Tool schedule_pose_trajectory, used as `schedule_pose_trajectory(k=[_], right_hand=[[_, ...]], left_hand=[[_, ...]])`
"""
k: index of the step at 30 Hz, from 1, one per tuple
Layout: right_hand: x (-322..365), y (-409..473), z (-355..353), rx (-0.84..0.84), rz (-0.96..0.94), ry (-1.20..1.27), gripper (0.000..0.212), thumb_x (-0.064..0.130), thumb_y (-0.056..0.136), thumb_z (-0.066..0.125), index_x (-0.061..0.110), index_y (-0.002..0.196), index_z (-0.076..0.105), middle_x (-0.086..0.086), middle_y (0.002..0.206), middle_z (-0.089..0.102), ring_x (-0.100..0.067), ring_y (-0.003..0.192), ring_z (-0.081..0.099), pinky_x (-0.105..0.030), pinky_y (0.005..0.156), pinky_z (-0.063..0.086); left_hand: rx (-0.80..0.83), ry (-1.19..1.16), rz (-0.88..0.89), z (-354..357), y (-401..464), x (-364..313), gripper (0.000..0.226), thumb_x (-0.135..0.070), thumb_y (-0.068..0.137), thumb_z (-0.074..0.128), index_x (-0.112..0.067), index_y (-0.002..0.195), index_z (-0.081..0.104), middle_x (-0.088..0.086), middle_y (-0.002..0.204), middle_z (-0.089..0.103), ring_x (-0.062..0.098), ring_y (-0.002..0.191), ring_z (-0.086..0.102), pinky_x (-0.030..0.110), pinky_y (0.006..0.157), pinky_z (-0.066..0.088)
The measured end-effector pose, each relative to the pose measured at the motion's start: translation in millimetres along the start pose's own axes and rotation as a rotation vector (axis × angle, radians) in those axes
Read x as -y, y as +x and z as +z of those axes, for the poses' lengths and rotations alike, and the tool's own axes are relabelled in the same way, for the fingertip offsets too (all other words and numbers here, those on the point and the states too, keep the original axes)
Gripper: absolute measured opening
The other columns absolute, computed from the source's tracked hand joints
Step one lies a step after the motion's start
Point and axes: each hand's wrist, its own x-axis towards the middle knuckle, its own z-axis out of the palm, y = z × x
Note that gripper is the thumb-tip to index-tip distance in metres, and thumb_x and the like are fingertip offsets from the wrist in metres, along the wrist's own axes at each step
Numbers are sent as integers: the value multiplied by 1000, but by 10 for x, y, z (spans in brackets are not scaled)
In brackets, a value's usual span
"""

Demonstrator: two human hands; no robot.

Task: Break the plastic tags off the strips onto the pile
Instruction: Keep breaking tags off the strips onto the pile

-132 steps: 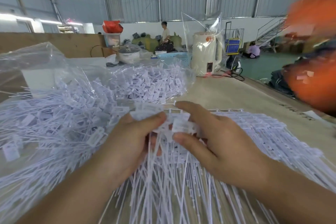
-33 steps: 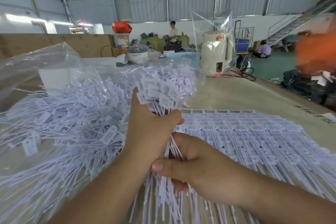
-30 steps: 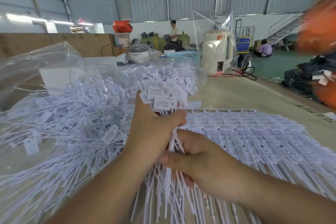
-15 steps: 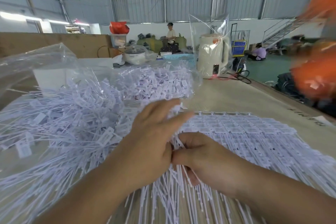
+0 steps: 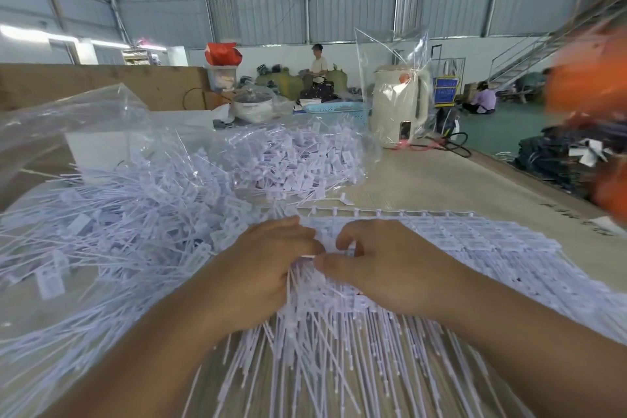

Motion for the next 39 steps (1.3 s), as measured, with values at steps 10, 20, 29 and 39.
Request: schedule_pose_trajectory(k=[10, 20, 29, 39], right_hand=[[-281, 166, 91, -174, 134, 64, 28, 45, 98, 41, 18, 100, 50, 1, 72, 57, -15, 57, 55, -29, 56, 43], [-312, 179, 100, -212, 226, -276, 26, 18, 92, 42, 19, 67, 35, 1, 68, 46, -13, 55, 43, -24, 43, 26], [-226, 31, -29, -385, 112, -203, 20, 28, 86, 47, 16, 71, 46, -1, 66, 53, -18, 56, 50, -24, 44, 28], [77, -210, 31, -391, -89, -344, 32, 31, 92, 39, 21, 64, 25, 2, 58, 37, -14, 46, 34, -27, 42, 19]], left_hand=[[8, -74, -217, -85, -47, 8, 67, 12, 89, 40, -36, 134, 55, -21, 148, 36, 0, 145, 11, 28, 121, 4], [-163, -184, -239, 17, -15, -215, 48, -66, 84, 38, -30, 88, 68, -18, 99, 62, -2, 104, 48, 11, 88, 32], [-244, -54, -237, 143, 15, -156, 13, -25, 91, 59, -29, 98, 70, -18, 112, 56, -7, 112, 30, 28, 115, 5], [-279, -12, -242, 206, 77, -180, 17, -24, 90, 55, -21, 83, 69, -13, 106, 61, 3, 113, 40, 20, 114, -5]])
